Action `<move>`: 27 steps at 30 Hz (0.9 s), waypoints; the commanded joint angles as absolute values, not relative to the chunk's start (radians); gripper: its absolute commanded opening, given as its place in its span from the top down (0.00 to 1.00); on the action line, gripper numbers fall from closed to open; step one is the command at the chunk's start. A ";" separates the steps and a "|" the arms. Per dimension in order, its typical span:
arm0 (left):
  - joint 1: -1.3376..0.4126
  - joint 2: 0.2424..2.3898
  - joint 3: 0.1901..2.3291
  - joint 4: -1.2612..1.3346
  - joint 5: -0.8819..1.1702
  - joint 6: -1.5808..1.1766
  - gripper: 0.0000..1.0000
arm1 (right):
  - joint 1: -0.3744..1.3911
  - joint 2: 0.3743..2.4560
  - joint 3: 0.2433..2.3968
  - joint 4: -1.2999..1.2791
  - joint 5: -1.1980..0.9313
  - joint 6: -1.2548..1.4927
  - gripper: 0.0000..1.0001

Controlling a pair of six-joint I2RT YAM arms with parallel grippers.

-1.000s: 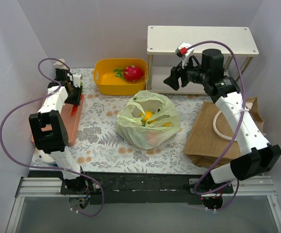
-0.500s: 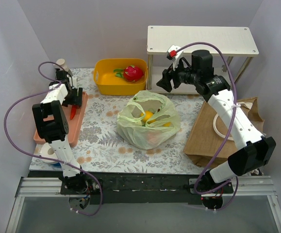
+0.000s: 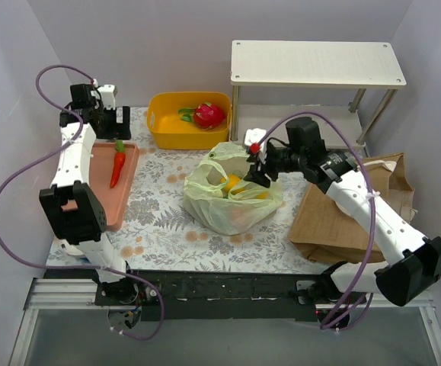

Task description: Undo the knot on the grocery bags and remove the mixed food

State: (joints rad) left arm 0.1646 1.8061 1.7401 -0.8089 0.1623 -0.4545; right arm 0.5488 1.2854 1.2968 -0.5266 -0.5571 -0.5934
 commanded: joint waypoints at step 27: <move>-0.167 1.307 1.213 -0.696 0.575 -0.451 0.08 | 0.669 1.884 1.318 -0.190 -0.140 -0.400 0.15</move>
State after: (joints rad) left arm -0.1673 1.3605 1.2217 -0.7139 0.5537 -0.4473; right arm 0.6777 1.8507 1.2808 -0.2726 -0.1806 -0.4488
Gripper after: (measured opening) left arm 0.916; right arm 0.843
